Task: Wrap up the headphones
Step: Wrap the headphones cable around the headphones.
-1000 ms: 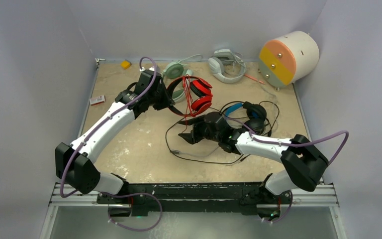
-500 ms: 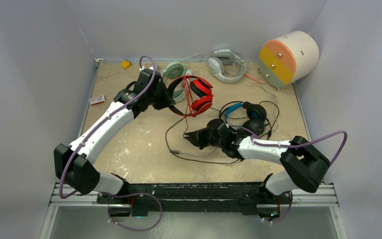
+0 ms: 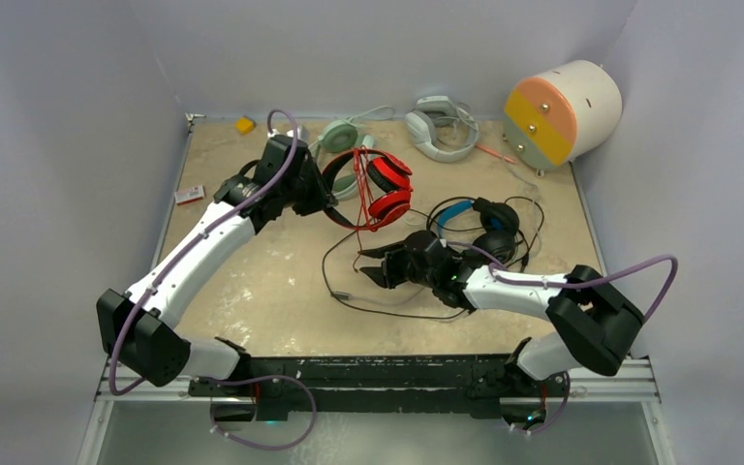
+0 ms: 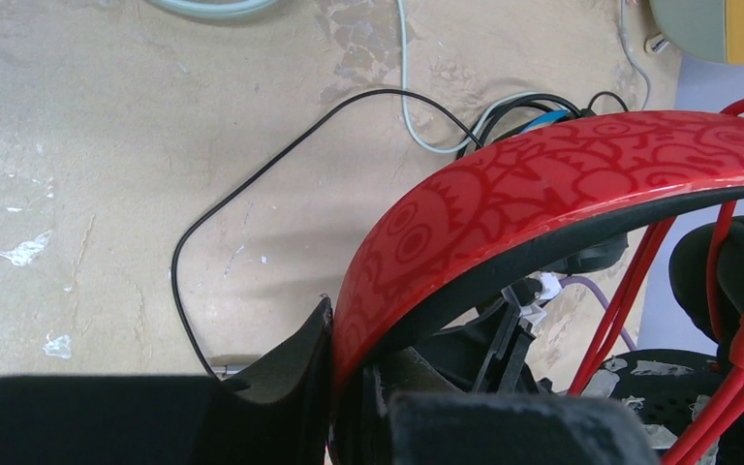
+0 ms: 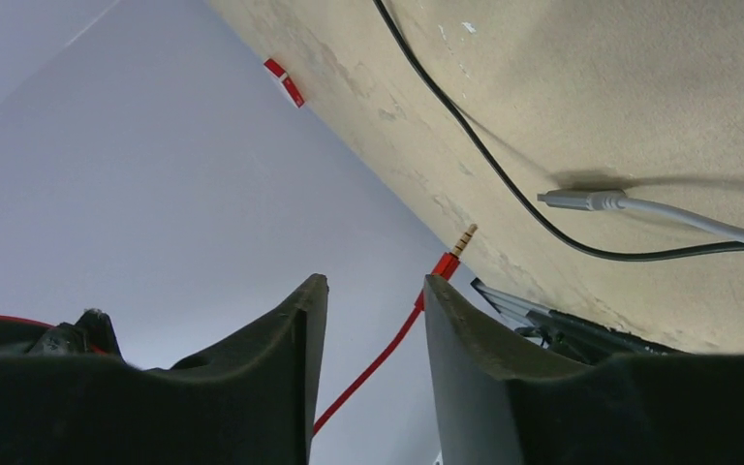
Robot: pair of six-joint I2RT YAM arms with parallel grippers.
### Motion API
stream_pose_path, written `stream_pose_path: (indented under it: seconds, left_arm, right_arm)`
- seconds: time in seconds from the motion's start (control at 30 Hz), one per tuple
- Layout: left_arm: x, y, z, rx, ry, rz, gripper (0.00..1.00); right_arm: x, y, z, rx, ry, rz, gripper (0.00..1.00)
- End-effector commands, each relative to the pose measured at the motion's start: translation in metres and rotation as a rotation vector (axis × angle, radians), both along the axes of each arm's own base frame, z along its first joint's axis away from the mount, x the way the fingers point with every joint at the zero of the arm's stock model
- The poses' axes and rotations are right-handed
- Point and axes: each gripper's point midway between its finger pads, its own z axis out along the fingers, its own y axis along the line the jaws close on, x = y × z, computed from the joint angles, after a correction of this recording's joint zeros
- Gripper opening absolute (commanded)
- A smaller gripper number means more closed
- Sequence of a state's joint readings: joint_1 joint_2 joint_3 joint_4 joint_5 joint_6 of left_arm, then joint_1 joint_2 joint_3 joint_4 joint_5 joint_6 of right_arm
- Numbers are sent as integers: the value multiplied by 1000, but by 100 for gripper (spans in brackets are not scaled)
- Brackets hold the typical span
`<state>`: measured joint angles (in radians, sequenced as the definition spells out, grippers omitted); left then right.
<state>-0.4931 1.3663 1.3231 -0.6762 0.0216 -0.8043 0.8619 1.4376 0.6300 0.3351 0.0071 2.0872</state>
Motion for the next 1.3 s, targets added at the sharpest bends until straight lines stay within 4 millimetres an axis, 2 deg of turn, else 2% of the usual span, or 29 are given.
stream_pose_path:
  seconds: [0.0, 0.17, 0.37, 0.6, 0.67, 0.7, 0.8, 0.97, 1.1, 1.27]
  left_arm:
    - [9, -8, 53, -91, -142, -14, 0]
    - [11, -10, 56, -97, -144, -22, 0]
    - [14, -10, 58, -87, -154, -24, 0]
    - [17, -13, 58, -91, -154, -31, 0]
    - [17, -16, 57, -102, -149, -39, 0]
    - [17, -17, 57, -106, -146, -44, 0]
    - [16, -18, 56, -107, -143, -43, 0]
    - [13, -14, 58, -96, -149, -41, 0]
    - [9, -8, 53, -68, -145, -43, 0]
    - [13, 10, 48, 1, -165, 31, 0]
  right_arm:
    - [20, 11, 25, 219, 183, -183, 47]
    - [17, 25, 27, 243, 180, -113, 49]
    - [13, 26, 17, 207, 185, -87, 56]
    - [12, 36, 25, 225, 181, -43, 61]
    - [13, 40, 26, 240, 174, -32, 57]
    - [14, 41, 27, 247, 169, -31, 52]
    - [16, 40, 25, 253, 170, -42, 25]
    - [16, 28, 17, 226, 167, -91, 0]
    - [11, 16, 9, 176, 193, -120, 0]
    - [11, -14, -1, 72, 177, -206, 0]
